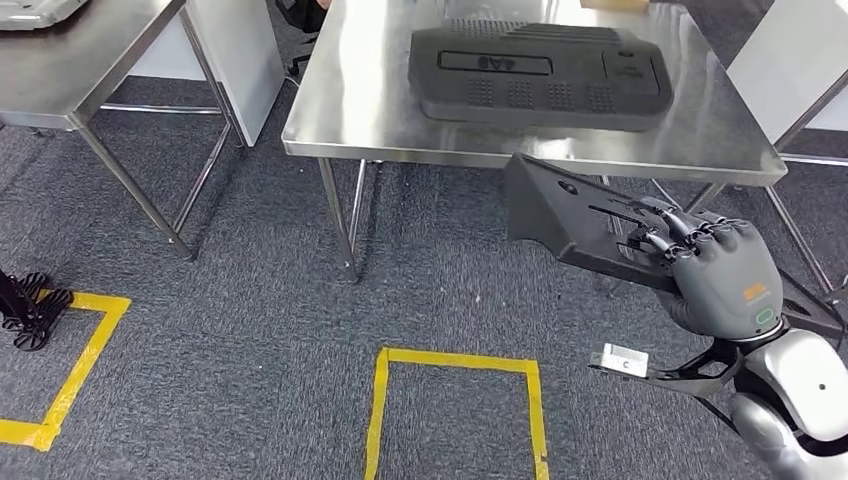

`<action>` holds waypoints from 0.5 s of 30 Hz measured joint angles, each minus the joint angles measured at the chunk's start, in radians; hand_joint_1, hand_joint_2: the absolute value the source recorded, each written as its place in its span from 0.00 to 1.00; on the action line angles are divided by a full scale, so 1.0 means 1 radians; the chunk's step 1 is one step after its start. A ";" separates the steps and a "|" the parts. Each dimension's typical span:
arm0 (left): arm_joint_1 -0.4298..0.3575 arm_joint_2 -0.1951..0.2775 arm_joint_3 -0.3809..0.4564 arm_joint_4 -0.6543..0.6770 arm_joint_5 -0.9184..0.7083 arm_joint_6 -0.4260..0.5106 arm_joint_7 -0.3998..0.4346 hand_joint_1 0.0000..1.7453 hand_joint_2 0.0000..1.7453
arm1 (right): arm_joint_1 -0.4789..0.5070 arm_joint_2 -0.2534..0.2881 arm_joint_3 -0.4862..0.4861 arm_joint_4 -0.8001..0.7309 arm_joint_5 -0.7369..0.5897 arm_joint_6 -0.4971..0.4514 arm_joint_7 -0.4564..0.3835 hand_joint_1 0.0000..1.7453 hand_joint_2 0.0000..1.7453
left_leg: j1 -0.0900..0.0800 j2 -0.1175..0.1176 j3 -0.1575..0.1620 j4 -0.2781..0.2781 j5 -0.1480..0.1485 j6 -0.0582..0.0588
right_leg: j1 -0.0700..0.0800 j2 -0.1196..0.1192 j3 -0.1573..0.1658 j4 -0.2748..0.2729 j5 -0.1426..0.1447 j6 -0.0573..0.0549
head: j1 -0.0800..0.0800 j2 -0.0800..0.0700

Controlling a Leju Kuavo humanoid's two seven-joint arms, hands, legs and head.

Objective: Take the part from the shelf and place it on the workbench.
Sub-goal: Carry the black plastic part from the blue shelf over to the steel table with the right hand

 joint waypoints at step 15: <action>0.001 0.011 -0.028 -0.016 0.019 0.009 0.018 0.00 0.00 | -0.177 -0.065 0.009 0.071 -0.019 0.100 0.006 1.00 1.00 | -0.026 -0.013 0.005 0.030 -0.042 -0.002 | 0.027 0.004 -0.050 -0.037 0.086 -0.045 | 0.004 0.000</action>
